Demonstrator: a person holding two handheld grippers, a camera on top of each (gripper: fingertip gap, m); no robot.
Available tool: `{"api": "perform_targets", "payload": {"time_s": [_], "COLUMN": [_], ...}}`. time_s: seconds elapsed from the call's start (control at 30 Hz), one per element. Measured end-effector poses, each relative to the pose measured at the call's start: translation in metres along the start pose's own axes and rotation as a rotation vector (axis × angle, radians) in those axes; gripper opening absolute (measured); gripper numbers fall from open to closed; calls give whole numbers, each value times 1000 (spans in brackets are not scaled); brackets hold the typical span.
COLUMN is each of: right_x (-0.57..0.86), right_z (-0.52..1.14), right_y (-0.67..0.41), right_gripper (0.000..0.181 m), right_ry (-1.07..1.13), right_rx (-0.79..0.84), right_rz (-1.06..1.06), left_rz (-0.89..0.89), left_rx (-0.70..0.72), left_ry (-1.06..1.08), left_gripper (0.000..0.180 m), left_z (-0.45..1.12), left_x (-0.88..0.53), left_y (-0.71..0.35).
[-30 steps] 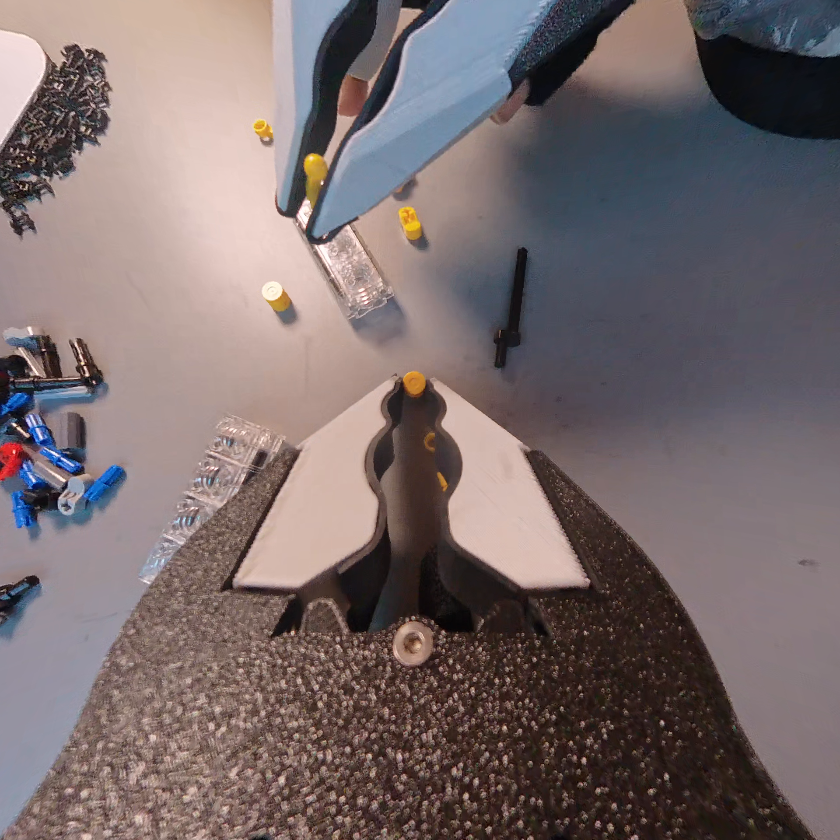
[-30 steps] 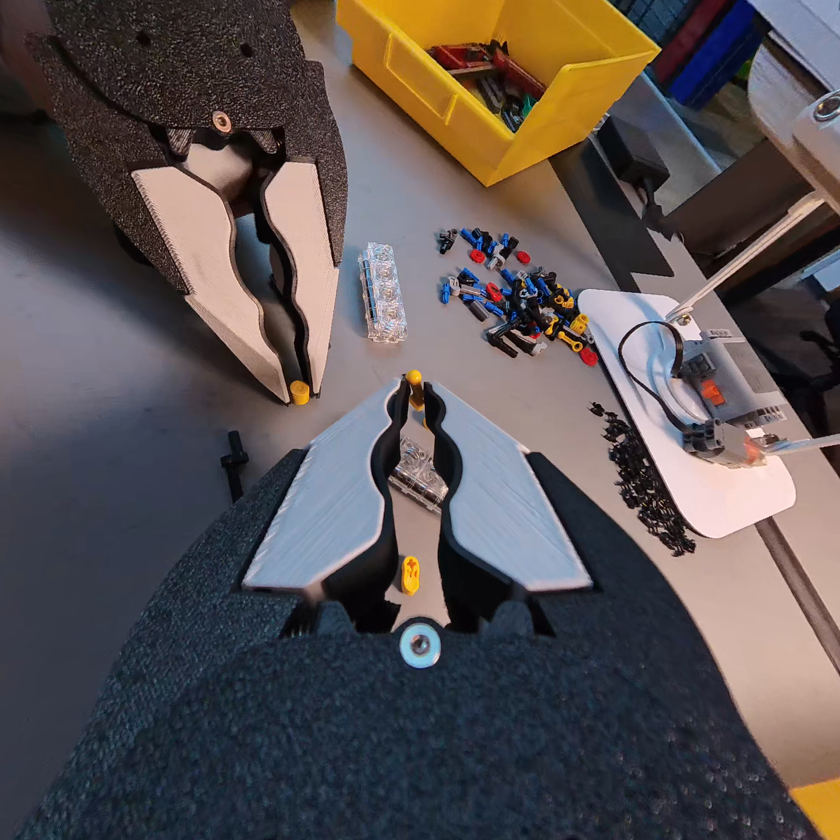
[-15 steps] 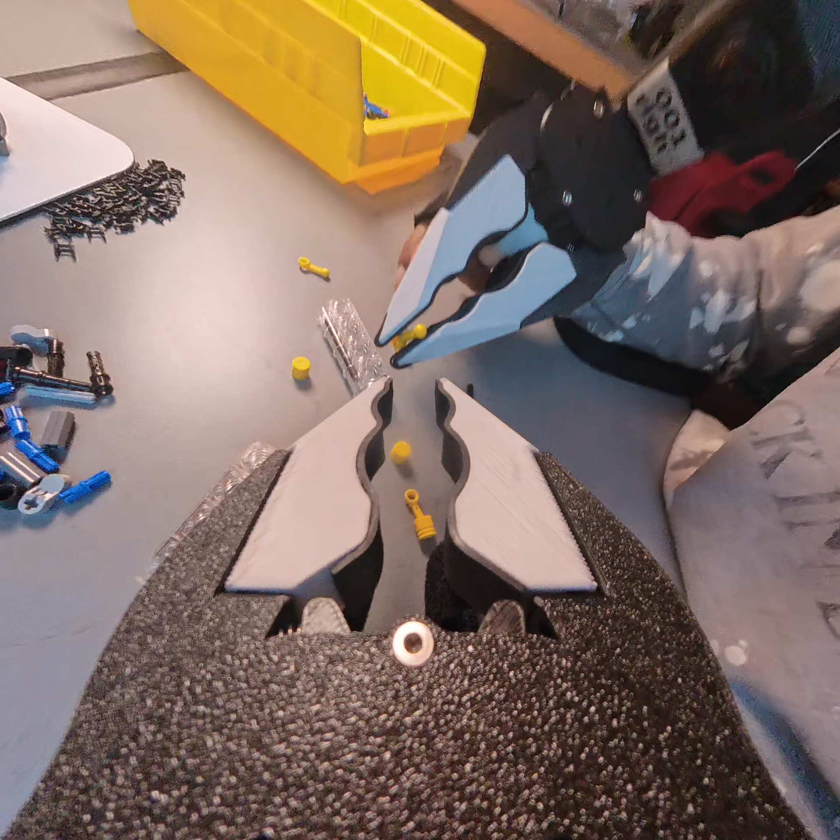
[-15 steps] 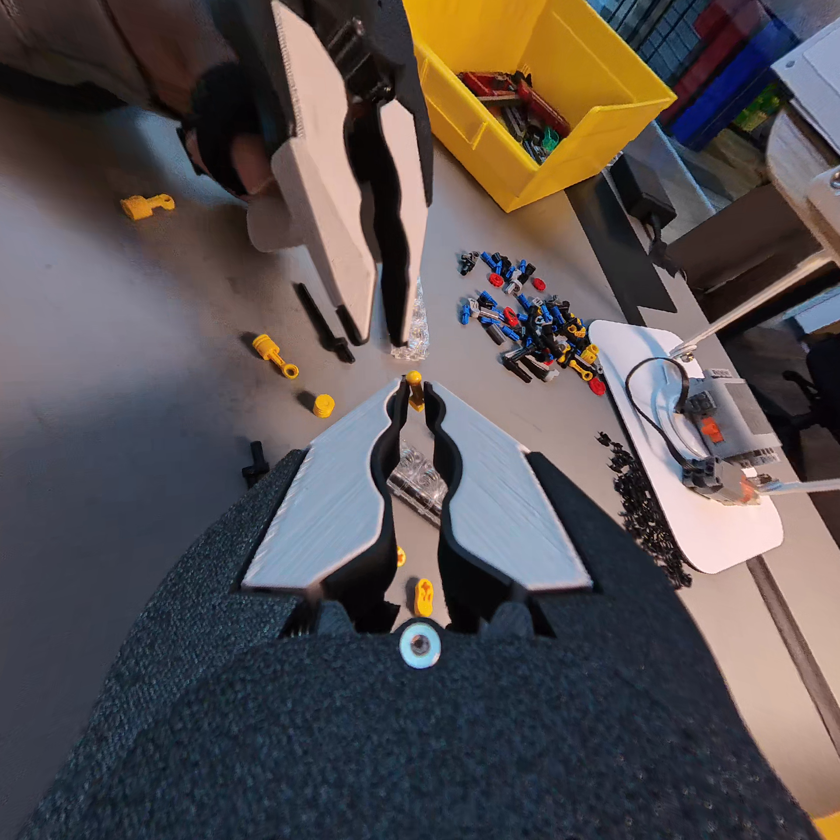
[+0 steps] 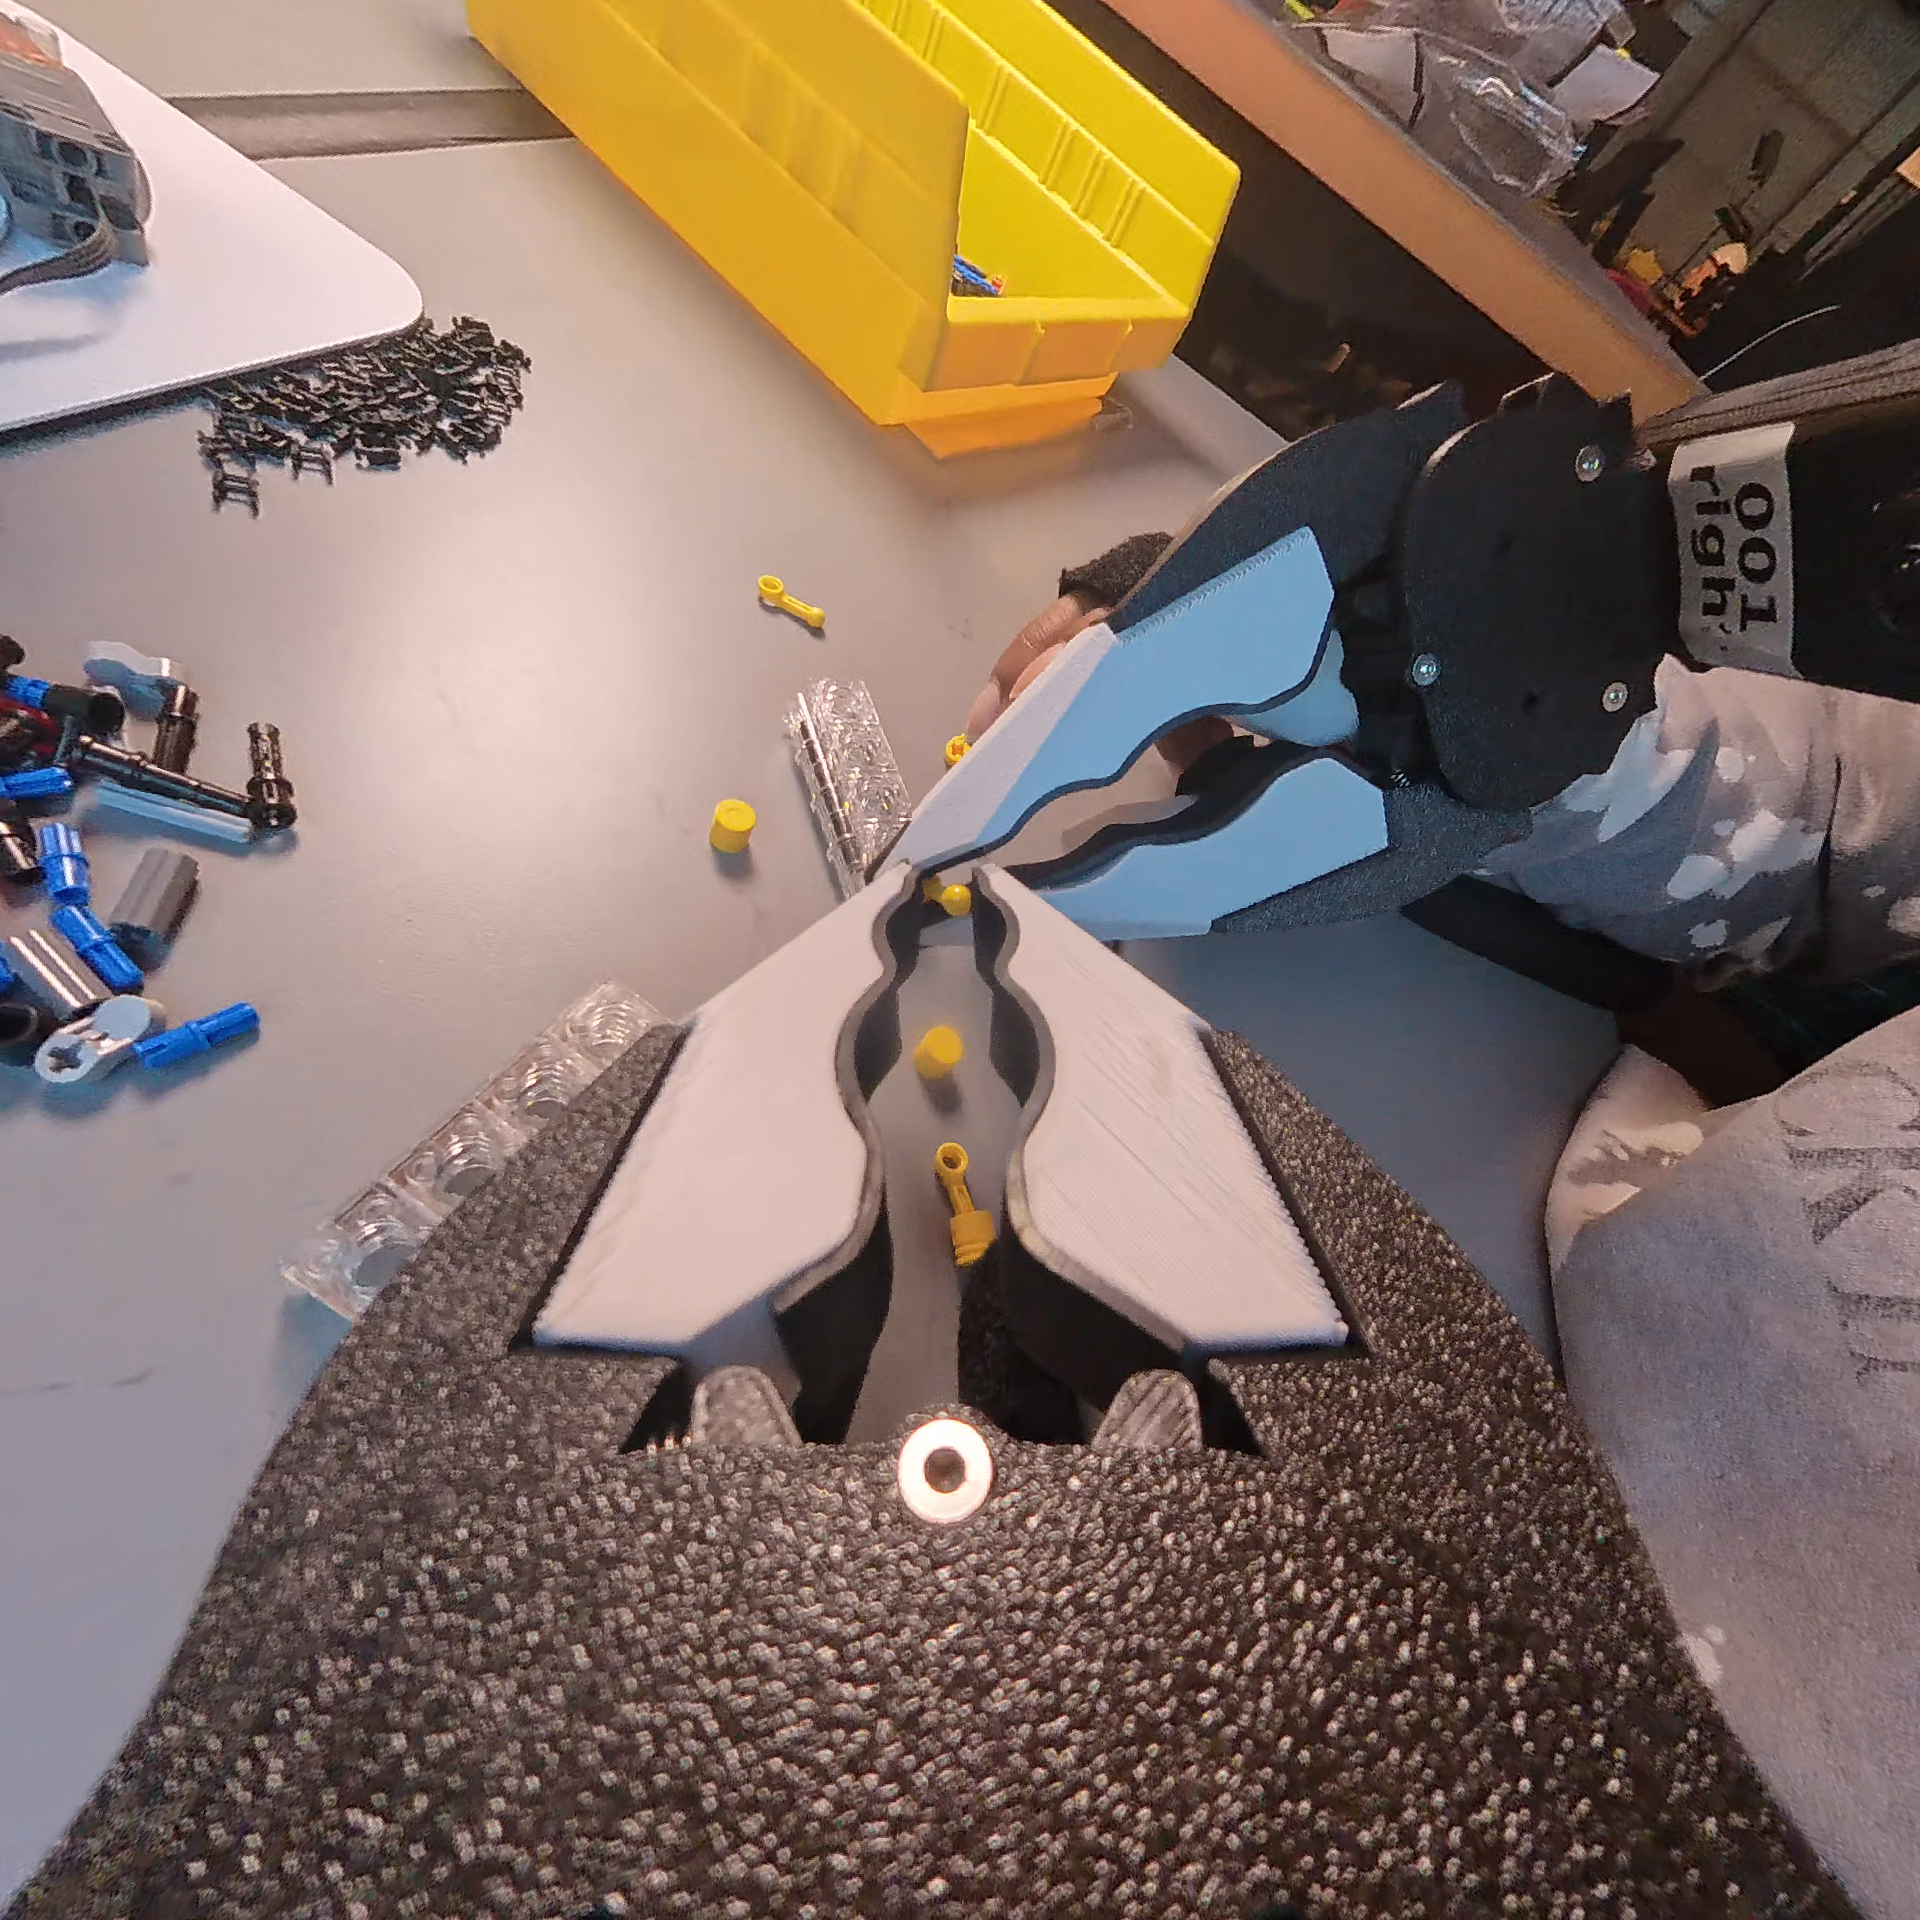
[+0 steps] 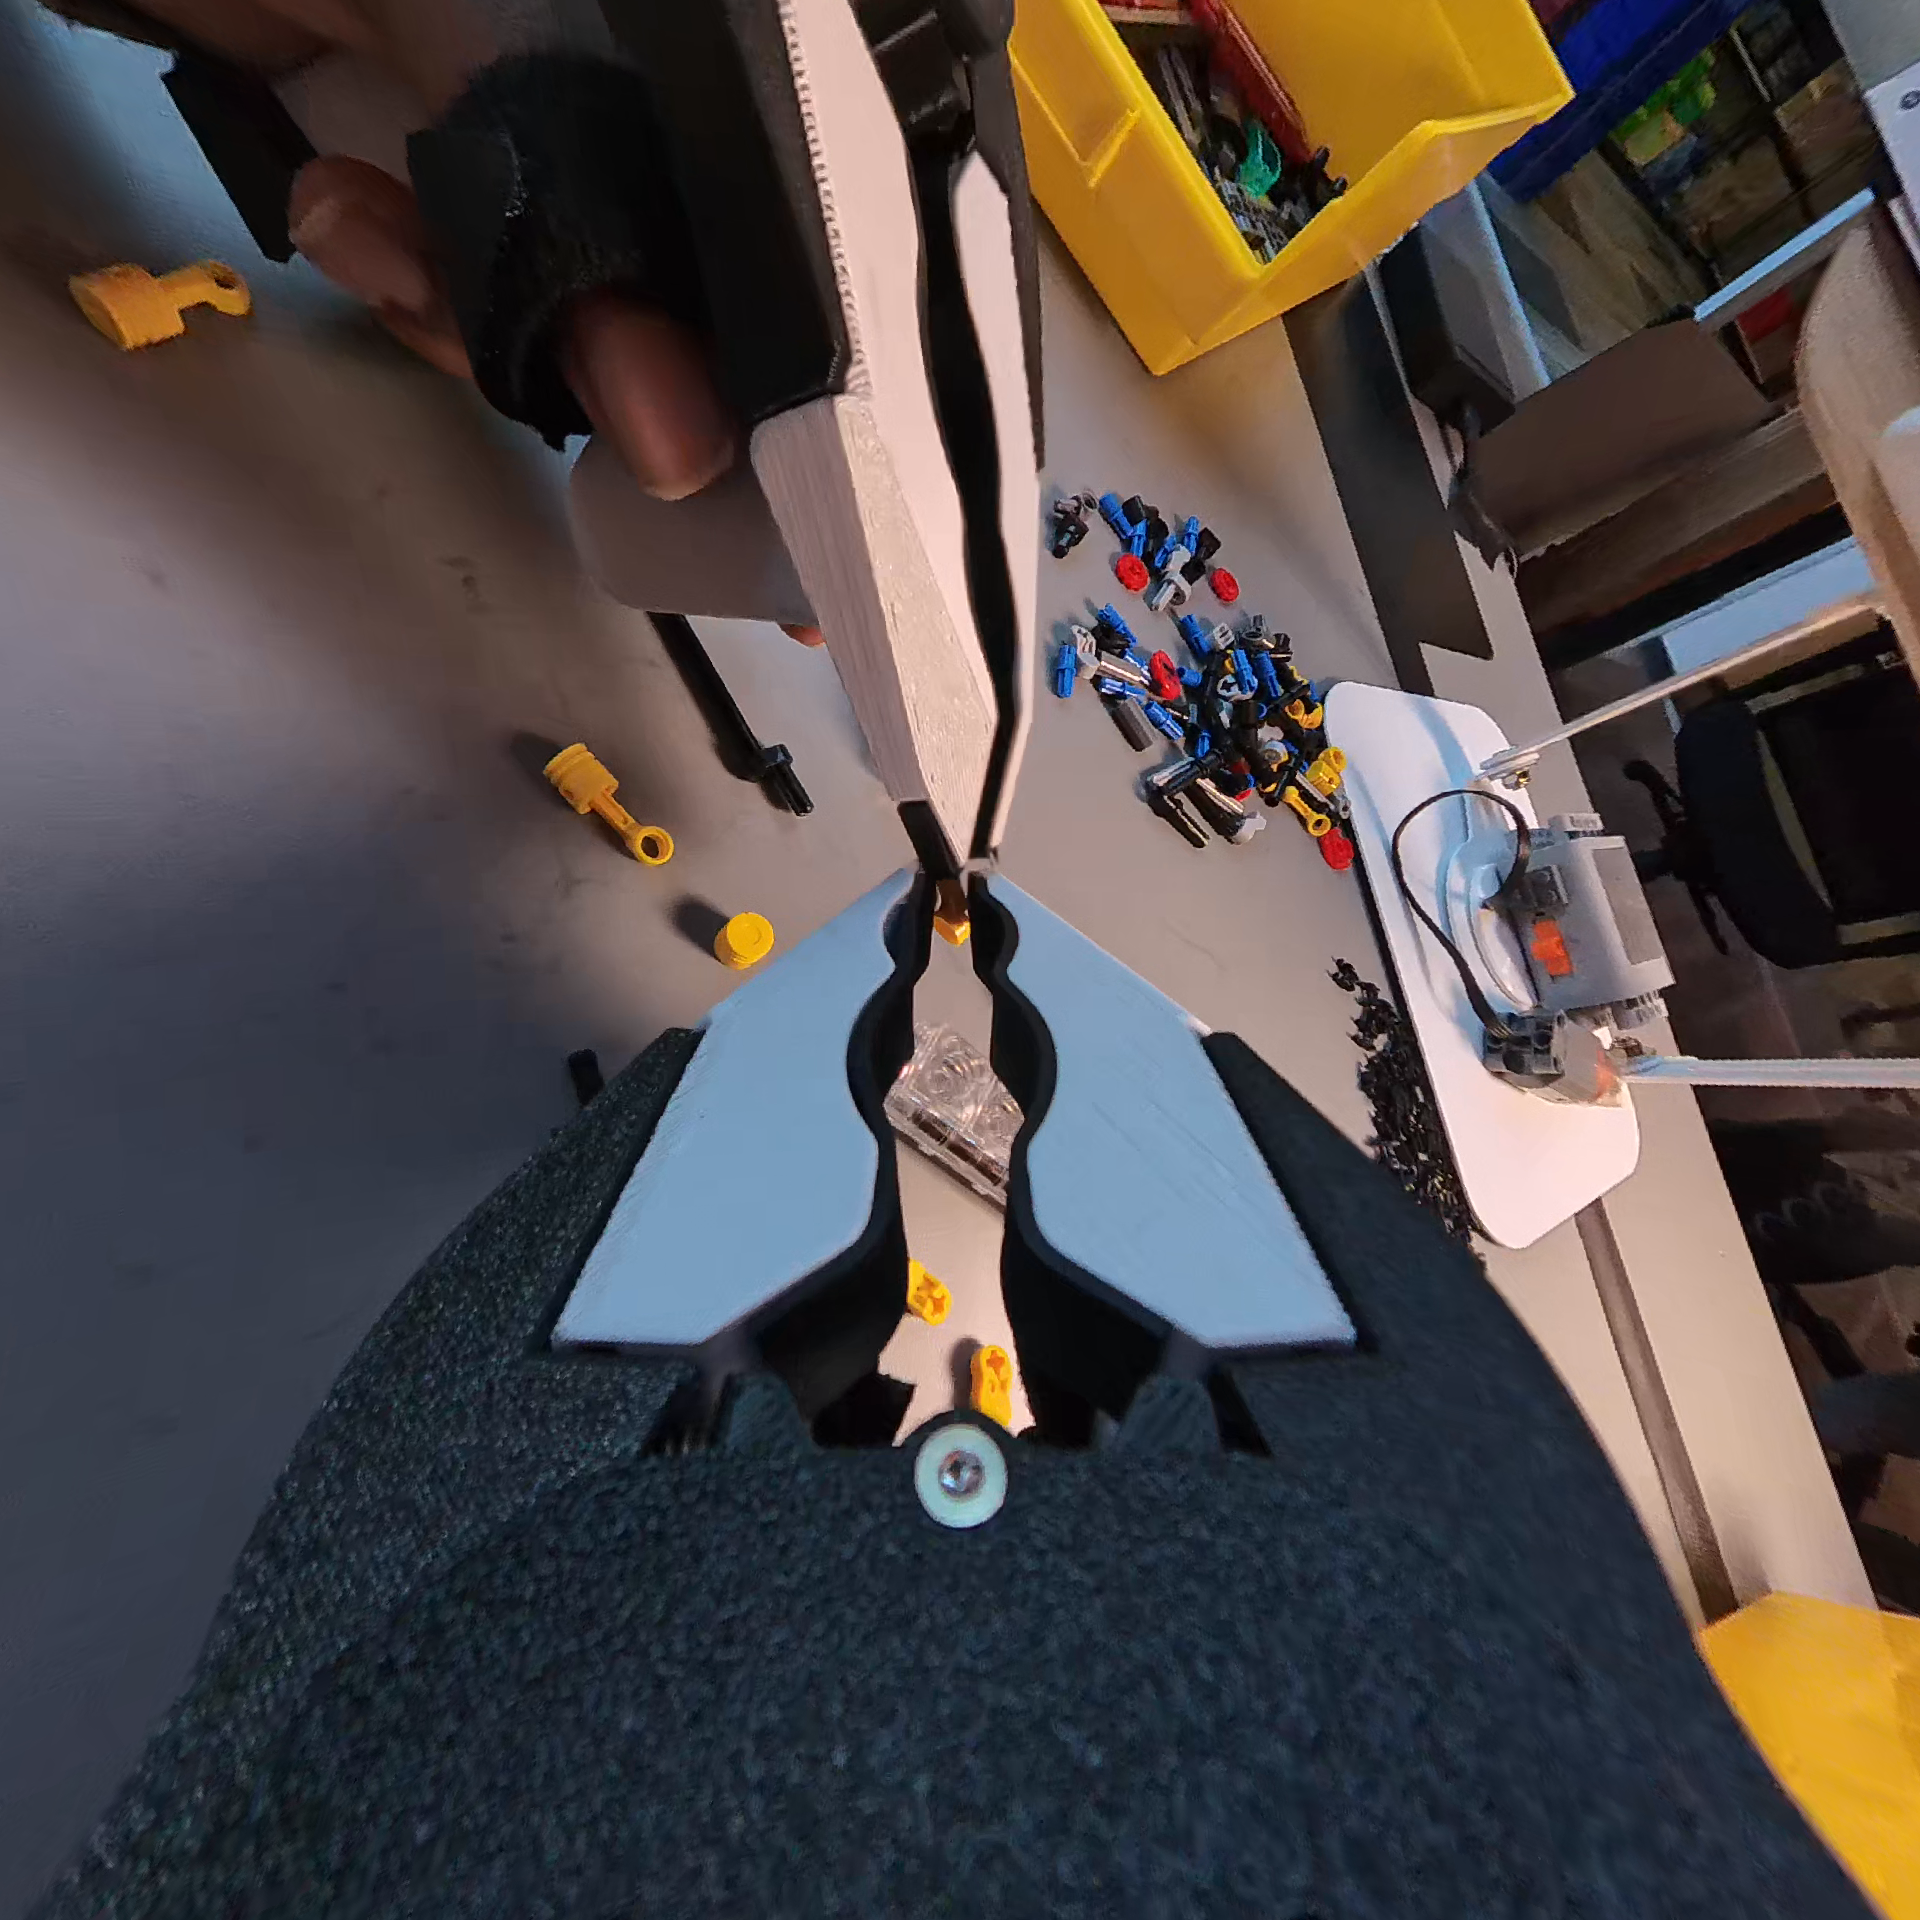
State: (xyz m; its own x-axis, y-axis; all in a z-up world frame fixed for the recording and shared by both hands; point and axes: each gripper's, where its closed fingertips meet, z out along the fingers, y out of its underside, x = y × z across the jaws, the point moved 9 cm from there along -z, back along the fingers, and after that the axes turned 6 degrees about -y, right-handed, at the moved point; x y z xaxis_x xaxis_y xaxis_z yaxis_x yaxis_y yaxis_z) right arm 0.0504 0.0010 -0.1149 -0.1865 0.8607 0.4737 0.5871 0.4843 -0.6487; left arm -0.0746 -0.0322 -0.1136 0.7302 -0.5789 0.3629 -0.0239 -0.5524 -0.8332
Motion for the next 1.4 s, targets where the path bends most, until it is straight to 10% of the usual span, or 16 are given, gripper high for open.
{"api": "perform_targets", "payload": {"time_s": [0.53, 0.77, 1.4], "right_x": [3, 21, 24], "right_z": [-17, -46, -50], "right_y": [-6, -9, -14], "right_gripper": [5, 11, 5], "right_ry": [-17, -240, -374], "right_rx": [150, 632, 793], "right_rz": [-77, 253, 448], "left_rz": [-167, -326, -128], "left_rx": [48, 198, 324], "left_ry": [227, 533, 556], "left_gripper": [3, 2, 2], "left_z": [-8, -24, -35], "left_x": [-6, -5, 12], "left_y": [-1, -12, -22]}}
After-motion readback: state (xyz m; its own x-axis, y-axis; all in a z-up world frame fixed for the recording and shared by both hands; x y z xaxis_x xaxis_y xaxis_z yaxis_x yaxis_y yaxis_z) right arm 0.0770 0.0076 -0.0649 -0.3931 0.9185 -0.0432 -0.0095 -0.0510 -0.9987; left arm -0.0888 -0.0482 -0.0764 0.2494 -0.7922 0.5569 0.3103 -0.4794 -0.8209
